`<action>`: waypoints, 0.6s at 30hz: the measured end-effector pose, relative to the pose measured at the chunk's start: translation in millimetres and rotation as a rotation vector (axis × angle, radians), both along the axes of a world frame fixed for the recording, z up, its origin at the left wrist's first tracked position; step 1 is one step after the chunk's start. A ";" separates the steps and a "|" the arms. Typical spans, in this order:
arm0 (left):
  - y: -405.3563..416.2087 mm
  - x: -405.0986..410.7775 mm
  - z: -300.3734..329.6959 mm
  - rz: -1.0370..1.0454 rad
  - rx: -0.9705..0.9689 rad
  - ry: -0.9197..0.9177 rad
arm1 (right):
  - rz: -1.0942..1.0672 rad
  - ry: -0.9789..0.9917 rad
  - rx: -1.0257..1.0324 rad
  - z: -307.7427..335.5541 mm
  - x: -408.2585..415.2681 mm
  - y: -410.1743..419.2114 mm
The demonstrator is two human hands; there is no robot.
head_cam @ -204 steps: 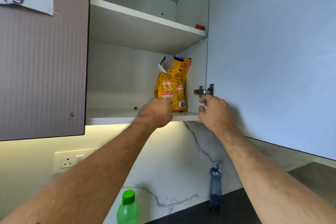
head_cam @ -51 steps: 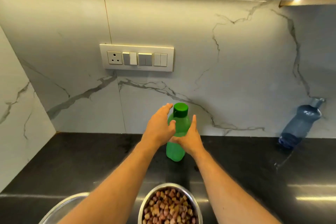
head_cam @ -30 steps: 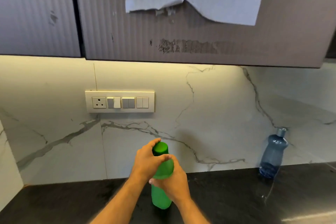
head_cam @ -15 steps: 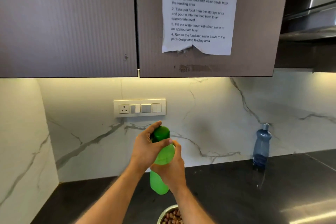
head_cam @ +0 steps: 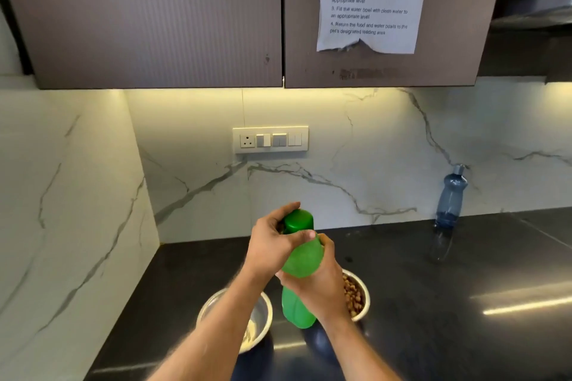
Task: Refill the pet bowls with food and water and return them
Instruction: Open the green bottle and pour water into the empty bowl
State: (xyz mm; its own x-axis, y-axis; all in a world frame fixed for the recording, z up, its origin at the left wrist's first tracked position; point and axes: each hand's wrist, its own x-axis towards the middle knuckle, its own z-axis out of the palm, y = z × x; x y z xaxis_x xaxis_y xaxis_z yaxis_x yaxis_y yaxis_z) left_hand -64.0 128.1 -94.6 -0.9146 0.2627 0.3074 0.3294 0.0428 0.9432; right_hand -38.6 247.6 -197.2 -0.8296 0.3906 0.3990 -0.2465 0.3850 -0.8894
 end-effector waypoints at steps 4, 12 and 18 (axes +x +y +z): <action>-11.0 9.9 -9.1 -0.136 -0.080 -0.075 | 0.026 -0.053 0.020 -17.0 14.6 1.0; 0.3 26.6 -40.8 -0.069 -0.116 -0.149 | 0.187 -0.134 0.085 -52.9 22.7 15.9; 20.2 50.6 -73.2 0.179 -0.269 -0.057 | 0.257 -0.169 0.136 -70.7 32.4 25.7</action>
State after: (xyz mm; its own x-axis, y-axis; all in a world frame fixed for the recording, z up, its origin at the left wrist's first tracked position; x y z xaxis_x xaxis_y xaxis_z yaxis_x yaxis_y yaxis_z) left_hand -13.3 148.3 -167.7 -0.9673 0.1608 0.1959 0.2411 0.3452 0.9071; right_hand -6.2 273.4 -267.9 -0.9530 0.1122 0.2814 -0.2043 0.4475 -0.8706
